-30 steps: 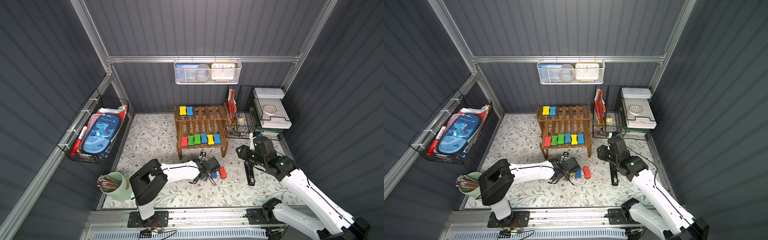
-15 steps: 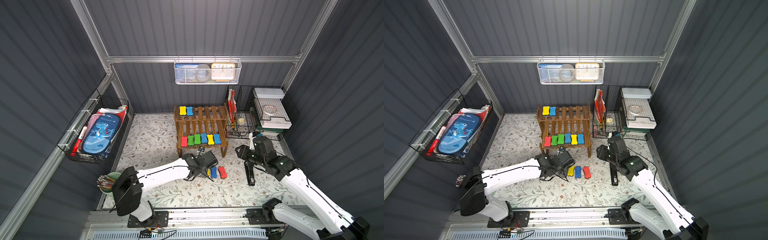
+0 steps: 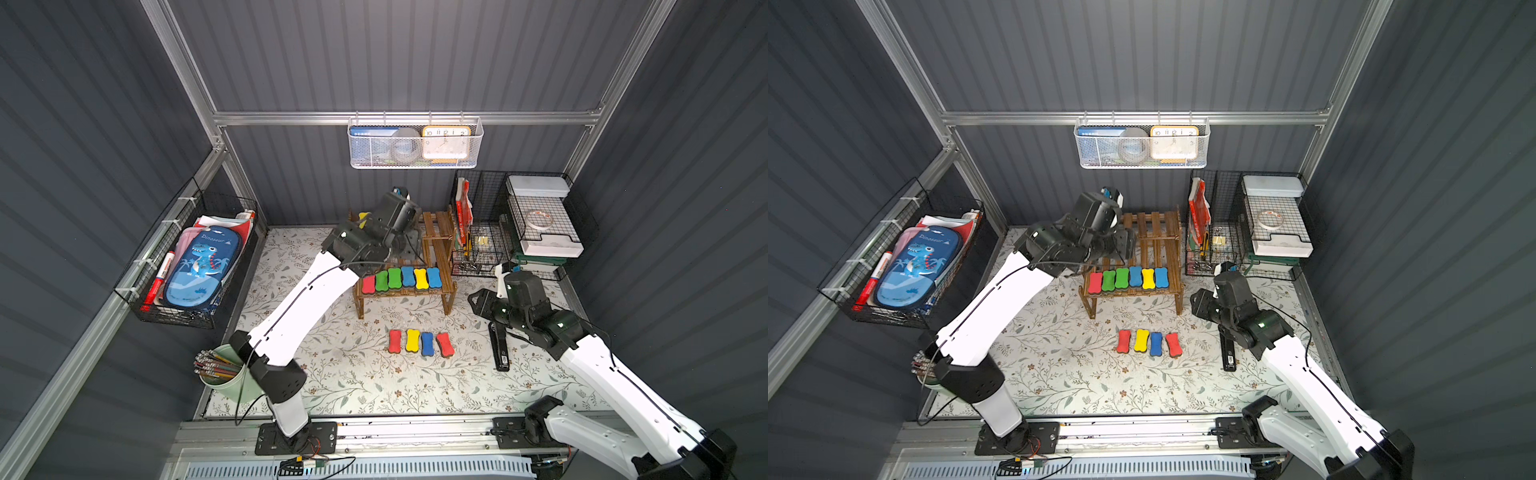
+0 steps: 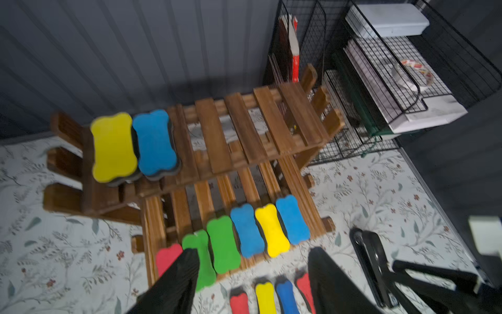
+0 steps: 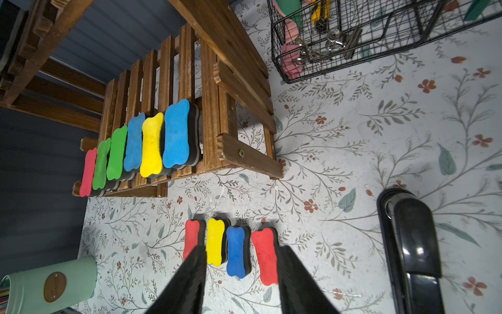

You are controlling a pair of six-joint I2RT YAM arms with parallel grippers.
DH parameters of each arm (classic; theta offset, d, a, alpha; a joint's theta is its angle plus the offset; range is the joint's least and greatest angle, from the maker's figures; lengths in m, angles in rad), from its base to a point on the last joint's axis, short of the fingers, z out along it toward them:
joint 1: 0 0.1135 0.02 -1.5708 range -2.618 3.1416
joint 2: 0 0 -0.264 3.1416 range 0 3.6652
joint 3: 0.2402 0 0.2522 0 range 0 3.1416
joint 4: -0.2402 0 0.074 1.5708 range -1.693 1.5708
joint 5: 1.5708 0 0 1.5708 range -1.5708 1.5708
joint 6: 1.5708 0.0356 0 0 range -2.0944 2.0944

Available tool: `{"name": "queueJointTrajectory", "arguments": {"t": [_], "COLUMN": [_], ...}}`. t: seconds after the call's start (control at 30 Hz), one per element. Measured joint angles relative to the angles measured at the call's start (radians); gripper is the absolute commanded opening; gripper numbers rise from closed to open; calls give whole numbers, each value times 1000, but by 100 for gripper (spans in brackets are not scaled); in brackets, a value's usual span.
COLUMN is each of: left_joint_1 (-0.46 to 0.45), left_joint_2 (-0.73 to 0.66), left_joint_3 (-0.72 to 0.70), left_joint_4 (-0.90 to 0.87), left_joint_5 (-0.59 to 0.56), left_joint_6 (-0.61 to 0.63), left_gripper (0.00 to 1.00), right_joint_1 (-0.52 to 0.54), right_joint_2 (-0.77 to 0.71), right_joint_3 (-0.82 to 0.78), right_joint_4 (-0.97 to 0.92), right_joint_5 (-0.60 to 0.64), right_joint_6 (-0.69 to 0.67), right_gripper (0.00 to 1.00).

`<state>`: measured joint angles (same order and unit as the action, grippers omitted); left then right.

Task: Remove the whiteboard erasers from the shelf
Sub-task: Pick up the whiteboard eraser from the shelf.

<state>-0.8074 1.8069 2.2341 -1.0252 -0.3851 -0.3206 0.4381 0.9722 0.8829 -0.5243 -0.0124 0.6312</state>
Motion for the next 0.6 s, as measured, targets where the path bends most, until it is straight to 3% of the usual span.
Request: {"name": "queueJointTrajectory", "arguments": {"t": [0.13,0.37,0.6], "left_joint_1": [47,140,142], "left_joint_2": [126,175,161], "left_joint_3": [124,96,32], "left_joint_4": [-31,-32,68], "left_joint_5": [7,14,10], "left_joint_6": [51,95,120], "left_gripper": [68,67,65], "right_joint_1": [0,-1,-1], "right_joint_2": [4,14,40], "right_joint_3": [0,1,2], "right_joint_4": [0,0,0], "right_joint_5": [1,1,1], "right_joint_6": [-1,-2,-2], "right_gripper": [47,46,46]}}
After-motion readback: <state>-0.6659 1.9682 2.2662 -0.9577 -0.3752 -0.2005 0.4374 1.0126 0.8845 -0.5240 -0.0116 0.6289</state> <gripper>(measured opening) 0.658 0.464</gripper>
